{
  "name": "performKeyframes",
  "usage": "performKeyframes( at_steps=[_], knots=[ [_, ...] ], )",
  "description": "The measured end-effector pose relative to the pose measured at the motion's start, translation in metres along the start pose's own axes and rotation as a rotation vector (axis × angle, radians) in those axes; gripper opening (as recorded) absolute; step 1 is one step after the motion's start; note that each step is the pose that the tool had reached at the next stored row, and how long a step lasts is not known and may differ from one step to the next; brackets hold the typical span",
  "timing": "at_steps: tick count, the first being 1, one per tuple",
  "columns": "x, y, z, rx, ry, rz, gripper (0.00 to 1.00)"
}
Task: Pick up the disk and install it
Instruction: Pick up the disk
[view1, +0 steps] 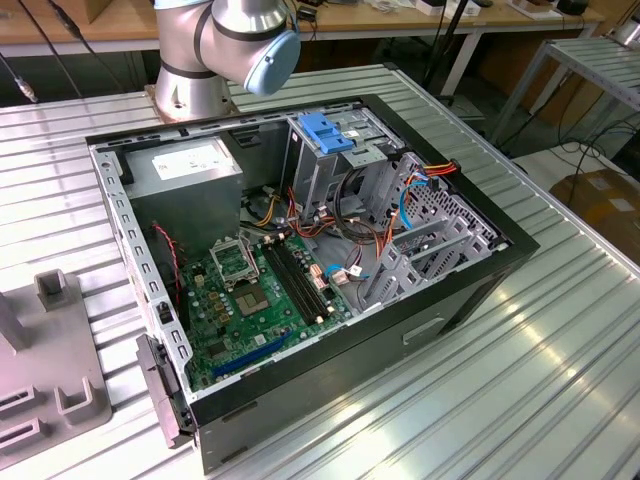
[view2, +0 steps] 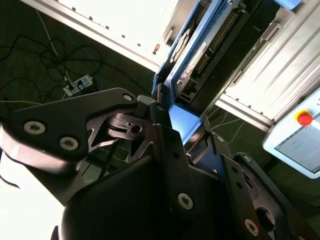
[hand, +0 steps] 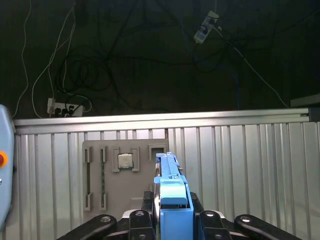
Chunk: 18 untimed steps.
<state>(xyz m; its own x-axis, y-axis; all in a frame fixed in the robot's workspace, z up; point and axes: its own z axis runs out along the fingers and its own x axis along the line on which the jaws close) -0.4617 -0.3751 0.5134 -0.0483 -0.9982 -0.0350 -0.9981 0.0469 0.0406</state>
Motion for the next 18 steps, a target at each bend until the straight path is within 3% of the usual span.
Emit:
performKeyframes(
  at_steps=[4,8,18],
  knots=[
    [0.0,-0.0007,0.0005,0.002,-0.0001,0.0,0.37],
    [0.0,-0.0015,0.0013,0.0161,-0.0008,-0.001,0.37],
    [-0.0004,-0.0103,0.001,0.0164,-0.0007,-0.001,0.37]
  ],
)
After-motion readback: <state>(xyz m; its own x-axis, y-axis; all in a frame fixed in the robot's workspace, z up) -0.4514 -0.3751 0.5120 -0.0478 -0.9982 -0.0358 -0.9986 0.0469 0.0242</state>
